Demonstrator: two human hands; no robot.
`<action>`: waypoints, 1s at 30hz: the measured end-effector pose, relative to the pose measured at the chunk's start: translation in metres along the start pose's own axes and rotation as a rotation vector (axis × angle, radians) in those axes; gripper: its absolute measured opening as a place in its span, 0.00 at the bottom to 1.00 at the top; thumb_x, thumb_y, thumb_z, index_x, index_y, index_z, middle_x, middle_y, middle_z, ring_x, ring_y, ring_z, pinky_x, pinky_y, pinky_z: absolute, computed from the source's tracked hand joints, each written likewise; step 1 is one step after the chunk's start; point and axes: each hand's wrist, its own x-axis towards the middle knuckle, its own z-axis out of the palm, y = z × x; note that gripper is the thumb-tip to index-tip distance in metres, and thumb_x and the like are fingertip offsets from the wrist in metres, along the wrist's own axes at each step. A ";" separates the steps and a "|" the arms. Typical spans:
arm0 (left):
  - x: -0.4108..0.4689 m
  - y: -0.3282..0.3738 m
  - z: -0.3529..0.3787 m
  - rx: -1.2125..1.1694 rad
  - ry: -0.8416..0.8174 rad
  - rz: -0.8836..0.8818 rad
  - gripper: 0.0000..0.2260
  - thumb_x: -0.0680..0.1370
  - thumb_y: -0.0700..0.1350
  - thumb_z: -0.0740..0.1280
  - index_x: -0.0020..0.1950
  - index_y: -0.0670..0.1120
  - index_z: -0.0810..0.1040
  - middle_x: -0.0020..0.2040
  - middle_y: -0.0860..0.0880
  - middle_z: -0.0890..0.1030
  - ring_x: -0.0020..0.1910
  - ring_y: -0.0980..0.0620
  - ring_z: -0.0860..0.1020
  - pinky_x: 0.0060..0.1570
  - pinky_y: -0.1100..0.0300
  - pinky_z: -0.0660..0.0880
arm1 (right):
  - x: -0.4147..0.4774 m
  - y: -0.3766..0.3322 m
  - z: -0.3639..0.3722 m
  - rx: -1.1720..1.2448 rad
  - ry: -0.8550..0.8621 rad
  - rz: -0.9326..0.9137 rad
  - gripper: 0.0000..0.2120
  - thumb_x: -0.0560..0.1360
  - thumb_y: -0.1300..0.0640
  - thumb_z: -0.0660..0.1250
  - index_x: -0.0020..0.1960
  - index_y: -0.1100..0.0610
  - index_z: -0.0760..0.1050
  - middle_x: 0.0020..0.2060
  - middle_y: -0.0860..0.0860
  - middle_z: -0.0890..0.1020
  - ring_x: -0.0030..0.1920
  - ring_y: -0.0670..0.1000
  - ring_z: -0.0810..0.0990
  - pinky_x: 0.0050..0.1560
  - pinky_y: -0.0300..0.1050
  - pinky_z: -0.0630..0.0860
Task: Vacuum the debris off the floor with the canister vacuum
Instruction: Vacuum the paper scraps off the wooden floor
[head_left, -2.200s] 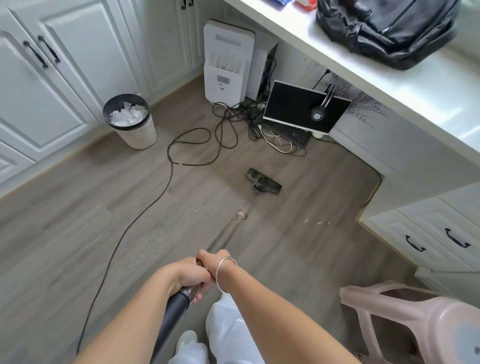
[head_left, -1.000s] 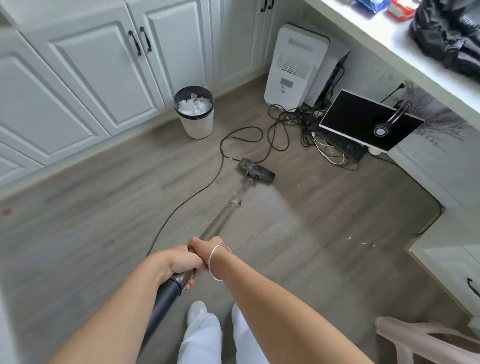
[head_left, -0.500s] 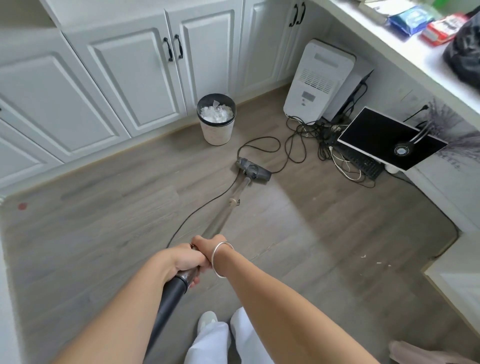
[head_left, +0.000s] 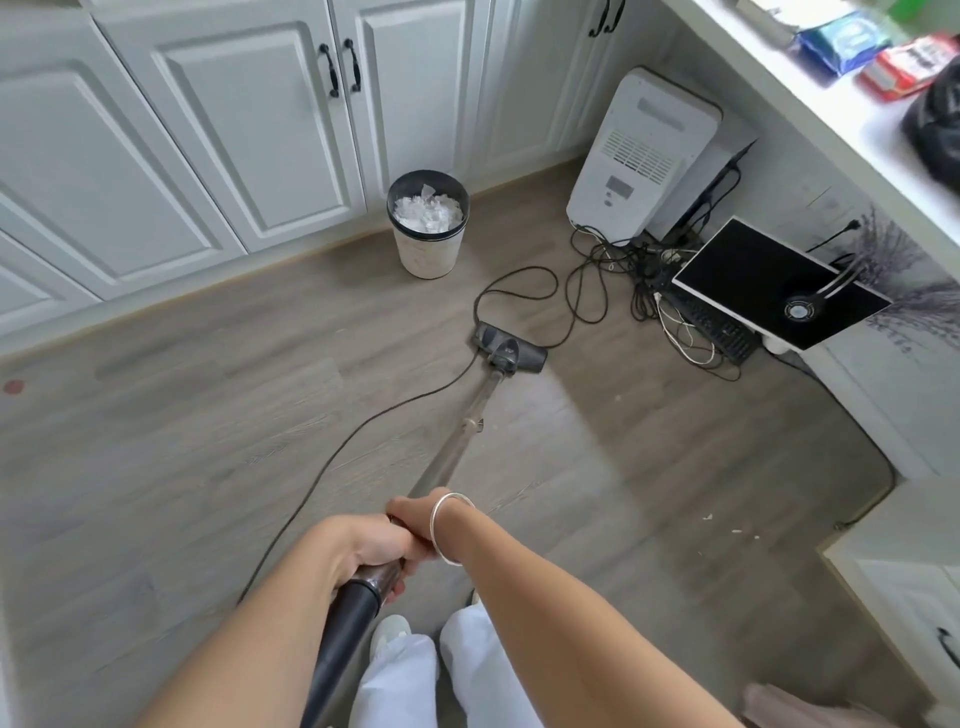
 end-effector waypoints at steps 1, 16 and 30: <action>0.001 -0.005 0.001 0.002 -0.006 -0.006 0.10 0.75 0.36 0.63 0.33 0.40 0.72 0.27 0.45 0.72 0.21 0.51 0.72 0.24 0.63 0.71 | 0.000 0.003 0.003 0.002 -0.019 0.008 0.15 0.76 0.51 0.61 0.35 0.59 0.68 0.28 0.52 0.71 0.25 0.50 0.69 0.16 0.30 0.62; -0.016 -0.025 -0.005 0.110 0.058 0.070 0.07 0.72 0.33 0.60 0.34 0.39 0.69 0.27 0.42 0.72 0.22 0.49 0.71 0.27 0.60 0.71 | -0.006 0.015 0.051 0.306 0.149 -0.038 0.23 0.72 0.52 0.66 0.62 0.65 0.74 0.46 0.57 0.79 0.43 0.56 0.77 0.43 0.43 0.73; -0.001 0.023 0.038 0.265 -0.024 0.112 0.07 0.72 0.34 0.60 0.34 0.42 0.71 0.29 0.44 0.71 0.25 0.50 0.72 0.30 0.59 0.72 | -0.011 0.049 -0.007 0.463 0.247 0.018 0.12 0.72 0.52 0.65 0.47 0.62 0.72 0.30 0.53 0.73 0.38 0.56 0.76 0.27 0.39 0.66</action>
